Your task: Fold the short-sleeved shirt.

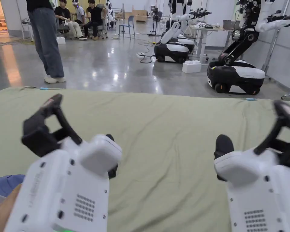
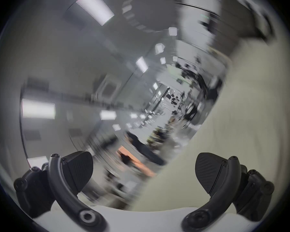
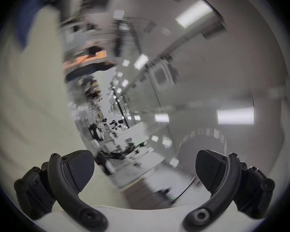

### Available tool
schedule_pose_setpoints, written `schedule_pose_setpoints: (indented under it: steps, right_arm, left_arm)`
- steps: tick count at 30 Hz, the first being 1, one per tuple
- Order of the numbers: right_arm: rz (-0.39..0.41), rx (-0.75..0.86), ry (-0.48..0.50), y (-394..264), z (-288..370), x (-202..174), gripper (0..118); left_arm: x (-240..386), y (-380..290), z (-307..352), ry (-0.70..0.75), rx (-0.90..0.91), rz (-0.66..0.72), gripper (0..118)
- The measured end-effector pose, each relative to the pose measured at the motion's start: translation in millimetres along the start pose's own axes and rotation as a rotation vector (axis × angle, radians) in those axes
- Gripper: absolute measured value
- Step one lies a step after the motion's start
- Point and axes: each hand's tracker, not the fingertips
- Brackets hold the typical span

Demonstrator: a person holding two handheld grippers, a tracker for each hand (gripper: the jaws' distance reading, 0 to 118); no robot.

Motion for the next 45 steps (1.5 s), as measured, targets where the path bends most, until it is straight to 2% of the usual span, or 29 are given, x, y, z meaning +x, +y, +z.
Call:
schedule_pose_setpoints:
  steps: [2, 4, 5, 6, 7, 8, 11, 13, 16, 19, 24, 26, 28, 30, 35, 45]
  right_arm:
    - [-0.327, -0.106, -0.020, 13, 2, 31, 118]
    - [-0.730, -0.154, 0.025, -10, -4, 52, 118]
    - [-0.920, -0.151, 0.043, -18, -4, 61, 118]
    - [-1.125, -0.128, 0.060, -28, -1, 66, 118]
    - [-1.238, -0.125, 0.081, -35, 0, 69, 118]
    - [-1.264, -0.147, 0.097, -37, 2, 68, 118]
    - [-1.114, -0.204, 0.114, -42, 0, 66, 118]
    - [-1.070, -0.209, 0.097, -41, 0, 55, 118]
    - [-1.096, -0.231, 0.153, -42, -2, 53, 118]
    - [-1.113, -0.247, 0.184, -43, -5, 50, 118]
    - [-1.181, -0.264, 0.207, -45, -7, 50, 118]
    - [-1.158, -0.266, 0.189, -45, -8, 48, 118]
    - [-1.059, -0.259, 0.162, -41, -7, 47, 118]
    - [-1.028, -0.242, 0.174, -37, -6, 45, 118]
    - [-1.046, -0.248, 0.237, -33, -5, 43, 118]
    - [-1.046, -0.266, 0.234, -37, -5, 41, 118]
  left_arm:
    - [-31, 0, -6, -0.069, -0.058, 0.424, 118]
    - [-56, -17, -13, -0.159, -0.026, 0.944, 118]
    - [-62, -28, -15, -0.163, -0.035, 1.142, 118]
    - [-64, -37, -18, -0.152, -0.054, 1.286, 118]
    - [-64, -40, -19, -0.142, -0.059, 1.330, 118]
    - [-62, -42, -19, -0.116, -0.064, 1.291, 118]
    - [-52, -35, -20, -0.133, -0.100, 0.940, 118]
    - [-45, -33, -20, -0.212, -0.132, 0.823, 118]
    - [-42, -35, -20, -0.269, -0.142, 0.907, 118]
    - [-42, -34, -22, -0.226, -0.163, 0.947, 118]
    - [-43, -27, -21, -0.187, -0.141, 0.844, 118]
    - [-40, -24, -20, -0.205, -0.140, 0.781, 118]
    - [-37, -21, -17, -0.209, -0.136, 0.740, 118]
    - [-35, -21, -17, -0.225, -0.136, 0.747, 118]
    - [-31, -21, -19, -0.244, -0.154, 0.780, 118]
    - [-32, -21, -18, -0.244, -0.154, 0.746, 118]
